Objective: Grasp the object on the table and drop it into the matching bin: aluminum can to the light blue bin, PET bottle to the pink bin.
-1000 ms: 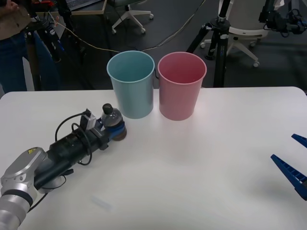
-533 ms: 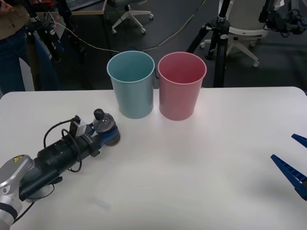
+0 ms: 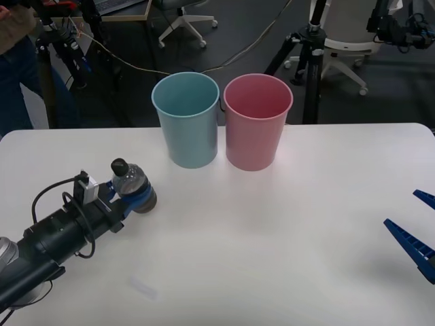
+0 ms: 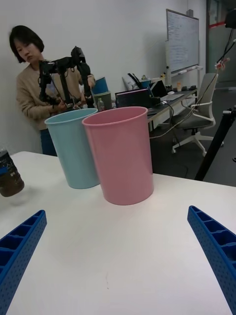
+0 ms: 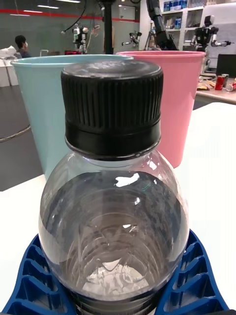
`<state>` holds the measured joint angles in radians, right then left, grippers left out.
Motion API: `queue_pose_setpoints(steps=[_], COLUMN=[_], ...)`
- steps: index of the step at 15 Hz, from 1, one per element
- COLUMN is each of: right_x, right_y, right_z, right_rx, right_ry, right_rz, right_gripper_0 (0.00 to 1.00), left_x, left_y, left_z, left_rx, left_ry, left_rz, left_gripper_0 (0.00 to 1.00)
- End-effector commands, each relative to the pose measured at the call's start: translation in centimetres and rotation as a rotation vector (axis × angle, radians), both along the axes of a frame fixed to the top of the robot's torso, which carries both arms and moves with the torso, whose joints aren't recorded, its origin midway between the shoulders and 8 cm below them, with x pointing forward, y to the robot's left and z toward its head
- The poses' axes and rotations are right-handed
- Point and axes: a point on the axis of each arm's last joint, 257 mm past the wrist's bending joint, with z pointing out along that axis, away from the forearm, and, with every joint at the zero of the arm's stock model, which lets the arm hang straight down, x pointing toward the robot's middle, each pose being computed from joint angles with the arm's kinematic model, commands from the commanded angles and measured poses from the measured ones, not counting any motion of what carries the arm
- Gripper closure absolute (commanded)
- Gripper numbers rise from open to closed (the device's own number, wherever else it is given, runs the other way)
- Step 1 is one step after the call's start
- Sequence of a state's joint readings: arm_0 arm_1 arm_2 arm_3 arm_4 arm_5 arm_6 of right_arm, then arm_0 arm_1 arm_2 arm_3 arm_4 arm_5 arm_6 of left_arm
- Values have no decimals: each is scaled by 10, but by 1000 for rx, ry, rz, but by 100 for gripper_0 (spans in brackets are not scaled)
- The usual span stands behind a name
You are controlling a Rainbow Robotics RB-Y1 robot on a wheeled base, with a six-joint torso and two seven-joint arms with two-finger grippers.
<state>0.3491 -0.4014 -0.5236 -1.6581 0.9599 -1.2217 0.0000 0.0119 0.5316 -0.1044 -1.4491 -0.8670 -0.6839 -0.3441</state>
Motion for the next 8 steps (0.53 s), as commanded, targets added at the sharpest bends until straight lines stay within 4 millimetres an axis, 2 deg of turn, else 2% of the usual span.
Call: queue_pose_setpoints(steps=[1,6,8], right_x=[0,0,0], right_y=[0,0,0], right_z=[0,0,0], right_rx=[0,0,0], right_ry=[0,0,0], right_rz=[0,0,0], right_gripper_0=[0,0,0], left_x=[-13,-20,-24], left_y=[3,-17,-32], left_z=[9,26,36], left_rx=[-14,-48,-72], left_ry=[21,61,79], left_rz=[45,20,-9], left_gripper_0=[100,100,100])
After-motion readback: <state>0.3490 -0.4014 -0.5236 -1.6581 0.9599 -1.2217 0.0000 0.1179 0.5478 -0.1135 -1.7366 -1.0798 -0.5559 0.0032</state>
